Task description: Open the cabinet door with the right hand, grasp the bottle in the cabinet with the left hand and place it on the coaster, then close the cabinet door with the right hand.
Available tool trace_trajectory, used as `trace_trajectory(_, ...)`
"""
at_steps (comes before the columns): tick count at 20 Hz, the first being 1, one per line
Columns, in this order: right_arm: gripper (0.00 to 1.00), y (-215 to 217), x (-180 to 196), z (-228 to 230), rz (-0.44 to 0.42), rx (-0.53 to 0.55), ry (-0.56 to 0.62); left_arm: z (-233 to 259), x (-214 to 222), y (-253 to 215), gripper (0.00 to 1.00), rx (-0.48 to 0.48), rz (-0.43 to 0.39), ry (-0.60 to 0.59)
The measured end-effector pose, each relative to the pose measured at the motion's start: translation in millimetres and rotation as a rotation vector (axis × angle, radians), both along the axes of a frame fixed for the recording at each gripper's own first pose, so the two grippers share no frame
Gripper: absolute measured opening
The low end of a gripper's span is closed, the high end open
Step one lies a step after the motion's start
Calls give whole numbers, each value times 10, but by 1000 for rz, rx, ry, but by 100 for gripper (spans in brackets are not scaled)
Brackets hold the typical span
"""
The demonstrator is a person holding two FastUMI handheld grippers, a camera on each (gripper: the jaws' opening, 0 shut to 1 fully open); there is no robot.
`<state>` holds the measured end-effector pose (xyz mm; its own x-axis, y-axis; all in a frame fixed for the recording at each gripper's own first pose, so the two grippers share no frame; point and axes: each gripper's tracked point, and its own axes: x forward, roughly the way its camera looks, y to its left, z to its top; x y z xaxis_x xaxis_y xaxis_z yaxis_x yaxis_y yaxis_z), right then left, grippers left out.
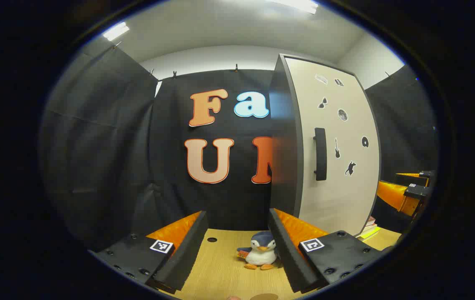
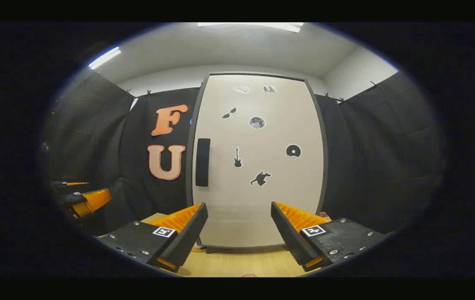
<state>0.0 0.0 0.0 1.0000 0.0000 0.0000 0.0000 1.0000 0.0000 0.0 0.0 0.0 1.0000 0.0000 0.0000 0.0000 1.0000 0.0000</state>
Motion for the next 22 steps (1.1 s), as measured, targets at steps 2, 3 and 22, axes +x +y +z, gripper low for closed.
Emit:
trace_trajectory(2, 96, 19, 27, -2, -2, -2, -1, -31, 50, -62, 95, -2, -15, 4)
trace_trajectory(3, 96, 24, 43, -5, -1, -6, -1, -57, 84, -76, 95, -3, -16, 11)
trace_trajectory(22, 95, 420, 616, 211, 71, -23, -28, -108, 237, 189, 96, -11, 30, 25)
